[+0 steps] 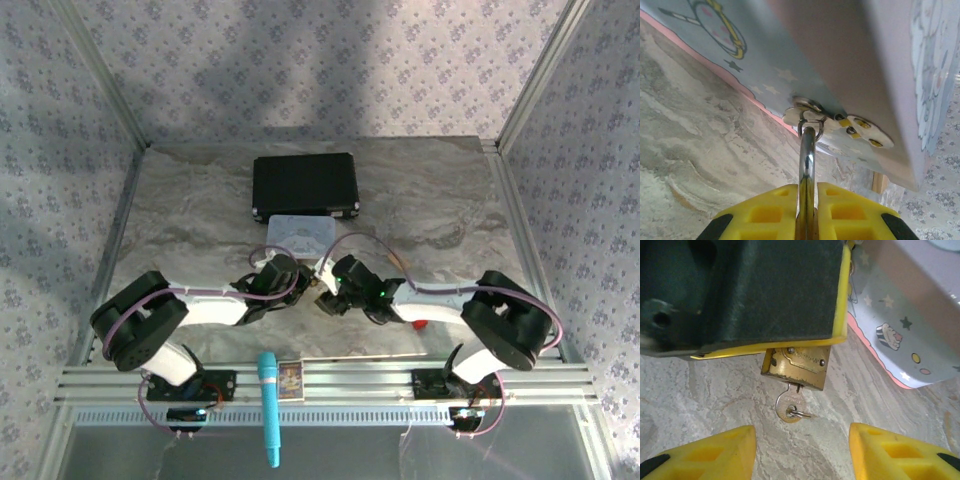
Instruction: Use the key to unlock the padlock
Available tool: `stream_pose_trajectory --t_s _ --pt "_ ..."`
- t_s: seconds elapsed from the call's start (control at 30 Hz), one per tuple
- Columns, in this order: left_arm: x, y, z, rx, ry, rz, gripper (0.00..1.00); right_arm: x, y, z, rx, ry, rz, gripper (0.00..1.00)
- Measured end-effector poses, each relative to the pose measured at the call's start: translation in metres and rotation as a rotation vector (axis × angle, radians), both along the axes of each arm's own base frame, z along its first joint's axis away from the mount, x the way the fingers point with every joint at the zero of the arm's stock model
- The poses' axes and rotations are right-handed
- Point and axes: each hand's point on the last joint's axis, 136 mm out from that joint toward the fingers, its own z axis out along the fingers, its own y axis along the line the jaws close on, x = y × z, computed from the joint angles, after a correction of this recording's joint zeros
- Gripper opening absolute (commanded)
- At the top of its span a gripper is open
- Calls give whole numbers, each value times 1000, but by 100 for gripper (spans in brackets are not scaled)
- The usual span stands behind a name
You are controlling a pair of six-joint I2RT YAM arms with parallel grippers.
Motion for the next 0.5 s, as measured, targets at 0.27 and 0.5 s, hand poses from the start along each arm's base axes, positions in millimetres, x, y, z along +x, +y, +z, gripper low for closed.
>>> stream_pose_trajectory --t_s 0.27,0.5 --pt "-1 -1 0 -2 3 -4 0 5 4 4 5 -25 0 31" --pt "-1 0 0 -2 3 -3 0 7 10 6 24 -20 12 17"
